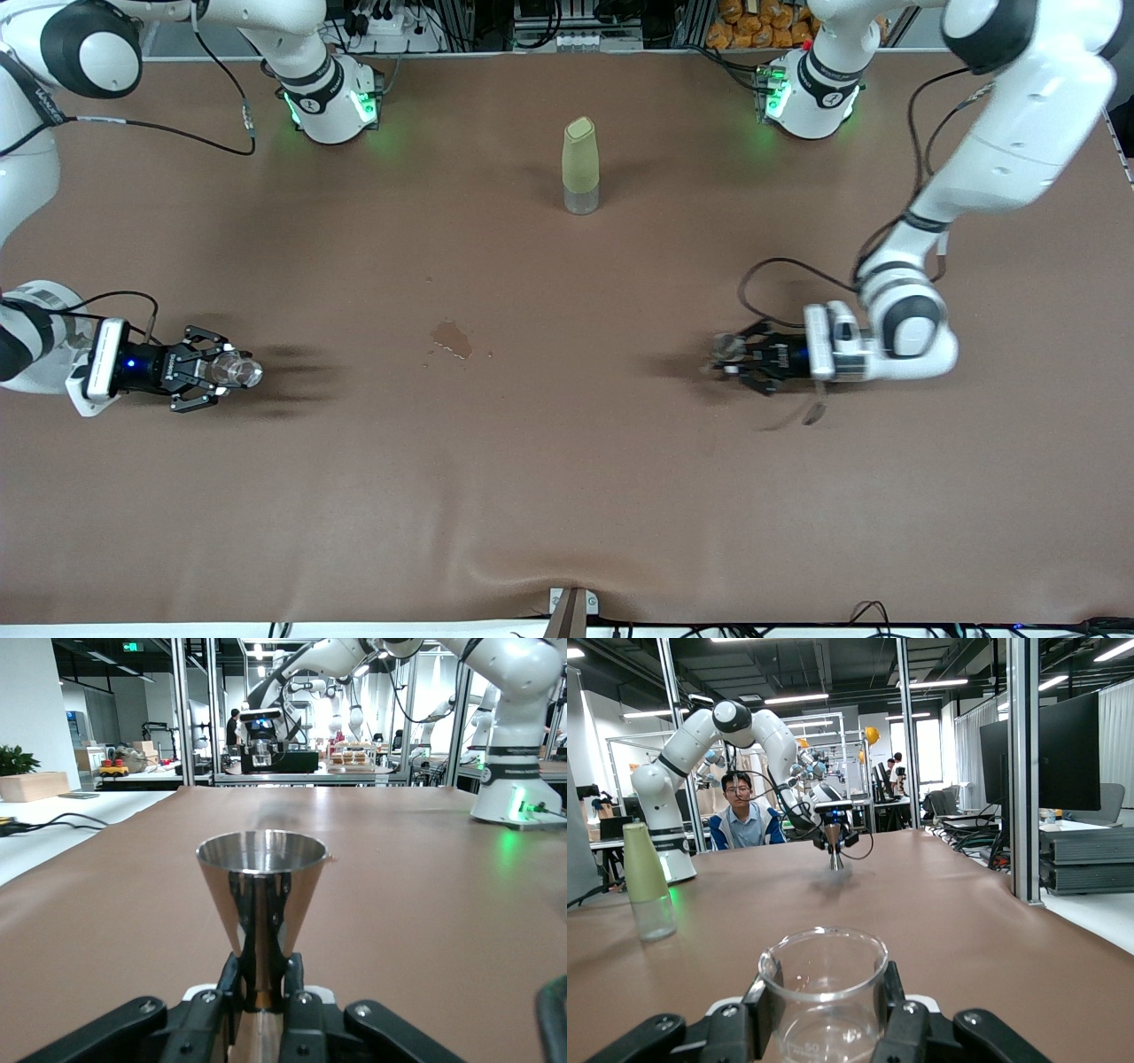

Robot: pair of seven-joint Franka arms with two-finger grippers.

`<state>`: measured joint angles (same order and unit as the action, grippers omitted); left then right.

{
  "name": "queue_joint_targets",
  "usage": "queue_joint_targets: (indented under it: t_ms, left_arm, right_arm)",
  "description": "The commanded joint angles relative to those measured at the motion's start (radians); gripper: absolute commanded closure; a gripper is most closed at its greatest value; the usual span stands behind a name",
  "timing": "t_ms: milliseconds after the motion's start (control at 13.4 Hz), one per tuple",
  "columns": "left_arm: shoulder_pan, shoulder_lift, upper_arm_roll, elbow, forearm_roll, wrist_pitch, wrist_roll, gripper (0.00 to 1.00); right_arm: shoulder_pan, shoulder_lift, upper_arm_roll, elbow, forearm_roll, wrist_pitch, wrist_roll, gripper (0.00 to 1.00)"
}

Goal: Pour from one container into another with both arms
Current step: 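Lift the glass cup and jigger, bringing both grippers together mid-table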

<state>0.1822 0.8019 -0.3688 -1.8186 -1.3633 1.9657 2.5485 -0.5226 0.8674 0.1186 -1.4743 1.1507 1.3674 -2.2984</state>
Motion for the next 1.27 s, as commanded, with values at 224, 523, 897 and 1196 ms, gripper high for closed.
queue_joint_targets:
  t_ms: [224,523,897,1196]
  left_arm:
    - [-0.341,-0.010,0.010,0.032,-0.310,0.217,0.022,1.00]
    - [-0.509,-0.006,0.018,0.042,-0.462,0.274,0.032,1.00]
    - [-0.684,0.046,0.030,0.156,-0.612,0.361,0.050,1.00]
    - [-0.770,0.117,0.048,0.278,-0.669,0.430,0.046,1.00]
  right_arm:
    - [0.019,-0.097,0.019,-0.056,0.014,0.001,0.050,0.66]
    - [0.056,-0.197,0.019,-0.142,0.069,0.053,0.106,0.67]
    - [0.122,-0.366,0.023,-0.363,0.158,0.183,0.108,0.67]
    - [0.168,-0.401,0.024,-0.467,0.251,0.199,0.062,0.67]
